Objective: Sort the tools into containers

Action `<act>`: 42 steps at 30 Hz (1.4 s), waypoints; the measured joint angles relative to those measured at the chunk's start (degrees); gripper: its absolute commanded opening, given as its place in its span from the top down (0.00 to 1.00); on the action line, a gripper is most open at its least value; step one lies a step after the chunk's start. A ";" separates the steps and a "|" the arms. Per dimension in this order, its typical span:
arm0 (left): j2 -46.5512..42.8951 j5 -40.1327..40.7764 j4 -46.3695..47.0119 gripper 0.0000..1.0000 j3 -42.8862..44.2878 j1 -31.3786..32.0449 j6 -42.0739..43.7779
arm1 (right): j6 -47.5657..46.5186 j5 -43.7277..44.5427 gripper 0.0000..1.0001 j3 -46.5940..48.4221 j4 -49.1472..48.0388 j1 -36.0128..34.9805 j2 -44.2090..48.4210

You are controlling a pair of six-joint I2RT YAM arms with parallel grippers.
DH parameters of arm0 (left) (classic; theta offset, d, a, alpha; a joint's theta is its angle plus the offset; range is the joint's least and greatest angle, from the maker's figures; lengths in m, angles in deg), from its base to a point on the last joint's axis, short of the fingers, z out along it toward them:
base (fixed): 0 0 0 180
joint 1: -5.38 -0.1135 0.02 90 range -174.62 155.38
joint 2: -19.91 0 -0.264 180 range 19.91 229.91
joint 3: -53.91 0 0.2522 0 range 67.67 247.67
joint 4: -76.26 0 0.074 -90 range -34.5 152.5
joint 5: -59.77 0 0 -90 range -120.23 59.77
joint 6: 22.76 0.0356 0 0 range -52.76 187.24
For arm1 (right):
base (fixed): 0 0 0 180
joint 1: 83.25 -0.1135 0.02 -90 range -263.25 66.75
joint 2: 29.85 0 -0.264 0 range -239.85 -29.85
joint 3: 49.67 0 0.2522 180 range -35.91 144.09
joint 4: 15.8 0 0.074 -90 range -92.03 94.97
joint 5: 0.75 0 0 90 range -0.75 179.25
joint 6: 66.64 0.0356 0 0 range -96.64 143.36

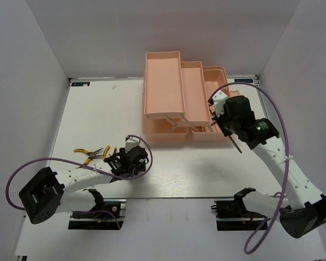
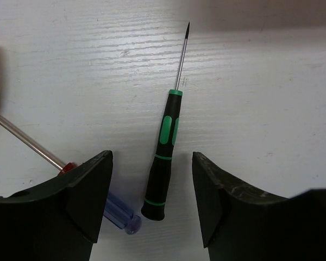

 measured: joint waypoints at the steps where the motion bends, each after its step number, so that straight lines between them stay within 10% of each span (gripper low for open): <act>1: 0.00 -0.02 0.20 0.30 -0.09 0.00 0.00 | 0.26 2.40 1.00 0.11 -0.70 2.19 -0.57; 13: 0.37 -0.48 0.61 0.30 -0.17 0.00 0.04 | 9.29 1.42 1.00 23.63 -8.00 16.70 -36.26; 16: 0.37 -0.46 0.61 0.30 -0.17 0.00 0.09 | 12.35 -1.51 0.53 29.00 -8.22 17.20 -43.78; 20: 0.37 -0.44 0.61 0.33 -0.17 0.00 0.09 | 15.17 -4.92 0.38 33.38 -7.98 17.75 -49.11; 32: 7.06 0.42 3.67 0.51 0.85 0.00 1.40 | 23.67 -23.69 0.44 8.66 -15.02 25.68 -18.12; 38: 11.41 1.03 4.92 0.99 3.87 0.09 1.81 | 26.25 -33.07 0.43 -1.79 -17.70 27.34 -8.66; 42: 11.56 -1.14 3.15 1.00 5.46 0.44 4.74 | 27.30 -36.72 0.10 -7.08 -17.73 28.41 -8.13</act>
